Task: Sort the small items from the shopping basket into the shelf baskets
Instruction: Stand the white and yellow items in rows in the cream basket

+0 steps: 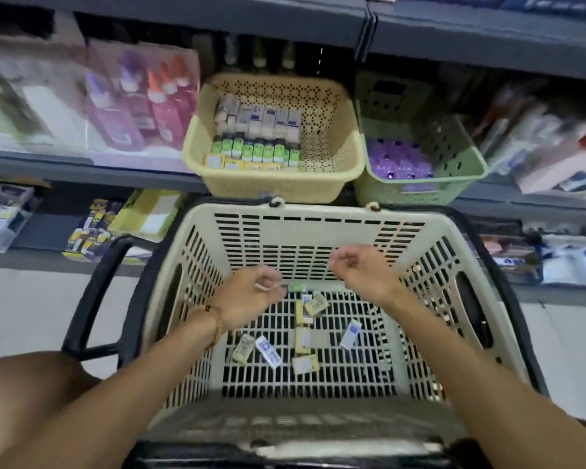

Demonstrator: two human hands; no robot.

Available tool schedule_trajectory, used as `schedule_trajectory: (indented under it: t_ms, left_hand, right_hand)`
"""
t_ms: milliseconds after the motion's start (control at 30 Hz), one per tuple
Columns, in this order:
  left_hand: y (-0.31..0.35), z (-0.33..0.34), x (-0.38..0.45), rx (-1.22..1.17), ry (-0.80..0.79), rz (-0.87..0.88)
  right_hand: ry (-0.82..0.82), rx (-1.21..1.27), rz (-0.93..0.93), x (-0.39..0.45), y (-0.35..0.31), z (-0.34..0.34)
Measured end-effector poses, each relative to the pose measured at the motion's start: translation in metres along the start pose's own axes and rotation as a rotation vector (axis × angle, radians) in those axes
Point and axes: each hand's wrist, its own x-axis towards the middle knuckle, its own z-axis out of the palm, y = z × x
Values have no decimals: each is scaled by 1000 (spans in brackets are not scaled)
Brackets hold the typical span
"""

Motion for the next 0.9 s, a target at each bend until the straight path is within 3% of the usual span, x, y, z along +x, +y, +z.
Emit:
schedule_trajectory:
  t_ms: [167, 300, 433, 633, 900]
  left_hand:
    - [-27, 23, 23, 419, -198, -219]
    - [-56, 50, 30, 685, -213, -433]
    - [-74, 66, 33, 779, -223, -493]
    - [-77, 71, 36, 696, -147, -346]
    - [-53, 74, 45, 486, -288, -21]
  right_hand:
    - [-359, -371, 99, 16, 46, 35]
    - [-348, -702, 130, 26, 59, 65]
    - [-278, -868, 126, 33, 63, 87]
    - [-329, -620, 102, 40, 72, 79]
    - [-396, -430, 93, 39, 79, 62]
